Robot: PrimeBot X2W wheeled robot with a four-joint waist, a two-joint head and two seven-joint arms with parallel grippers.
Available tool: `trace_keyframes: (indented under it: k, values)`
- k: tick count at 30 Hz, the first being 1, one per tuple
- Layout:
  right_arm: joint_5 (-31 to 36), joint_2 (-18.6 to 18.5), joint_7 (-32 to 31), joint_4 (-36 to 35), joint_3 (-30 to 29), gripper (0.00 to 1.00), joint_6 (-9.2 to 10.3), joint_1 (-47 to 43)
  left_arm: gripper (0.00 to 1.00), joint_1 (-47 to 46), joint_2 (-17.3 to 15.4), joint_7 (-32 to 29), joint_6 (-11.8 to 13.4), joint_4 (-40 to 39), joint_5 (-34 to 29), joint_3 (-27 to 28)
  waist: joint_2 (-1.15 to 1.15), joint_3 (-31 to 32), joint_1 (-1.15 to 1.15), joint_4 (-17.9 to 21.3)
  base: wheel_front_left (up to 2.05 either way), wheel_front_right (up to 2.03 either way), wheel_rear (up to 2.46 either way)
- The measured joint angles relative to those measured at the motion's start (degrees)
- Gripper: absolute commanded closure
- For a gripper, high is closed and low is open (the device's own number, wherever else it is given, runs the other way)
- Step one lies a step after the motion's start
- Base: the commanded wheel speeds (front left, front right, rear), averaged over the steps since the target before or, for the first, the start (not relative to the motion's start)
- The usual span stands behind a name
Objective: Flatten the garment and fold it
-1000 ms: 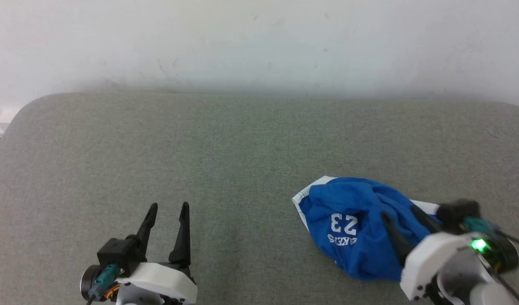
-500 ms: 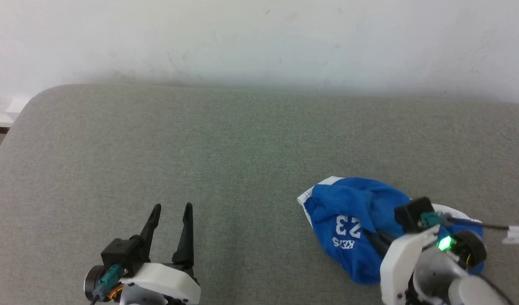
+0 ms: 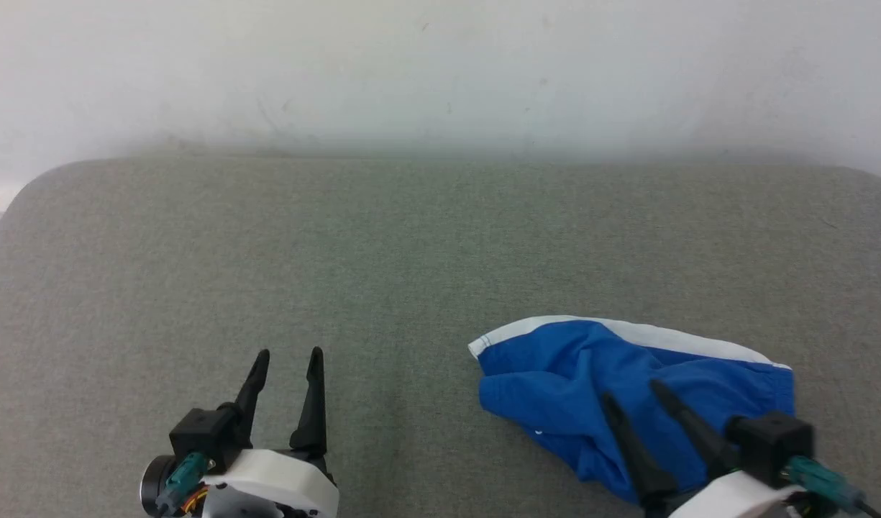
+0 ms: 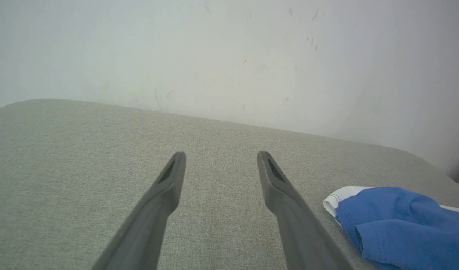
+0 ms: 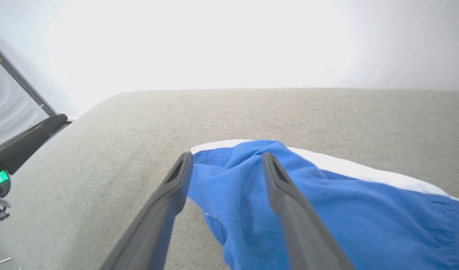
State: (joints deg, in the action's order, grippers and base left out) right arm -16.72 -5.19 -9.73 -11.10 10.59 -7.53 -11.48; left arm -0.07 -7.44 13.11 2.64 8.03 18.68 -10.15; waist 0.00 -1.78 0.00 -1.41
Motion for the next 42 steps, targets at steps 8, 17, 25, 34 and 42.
trace_keyframes:
  k: [8,17,25,34,42]
  values:
    - [3.4,1.9,8.3,-0.4,-7.6,0.00,0.00,-0.5,0.00,0.0,-0.3,-1.8,0.4,-0.3,0.0,-1.2,0.00,0.8,0.00,2.5,0.00,0.00,0.00]
    - [4.9,2.1,7.7,-2.2,-14.1,0.00,0.00,-0.3,0.00,-12.0,2.1,-14.3,-4.7,6.0,0.7,-10.0,0.00,-1.1,0.00,5.6,0.00,0.00,0.00]
    - [3.2,2.1,7.3,-2.1,-13.0,0.00,0.00,0.8,0.00,-22.7,2.5,-26.5,-6.7,21.0,-0.1,-15.4,0.00,-3.9,0.00,8.8,0.00,0.00,0.00]
    - [1.2,2.1,7.3,0.3,-11.8,0.00,0.00,1.4,0.00,-33.0,2.2,-34.4,-8.9,34.8,-2.4,-20.6,0.00,-6.6,-0.01,11.7,0.00,0.00,0.00]
    - [0.5,2.2,5.1,2.8,-11.5,0.00,0.00,2.5,1.00,-36.3,2.7,-36.7,-9.7,37.5,0.6,-23.5,0.00,-7.0,0.00,11.6,0.00,0.00,0.00]
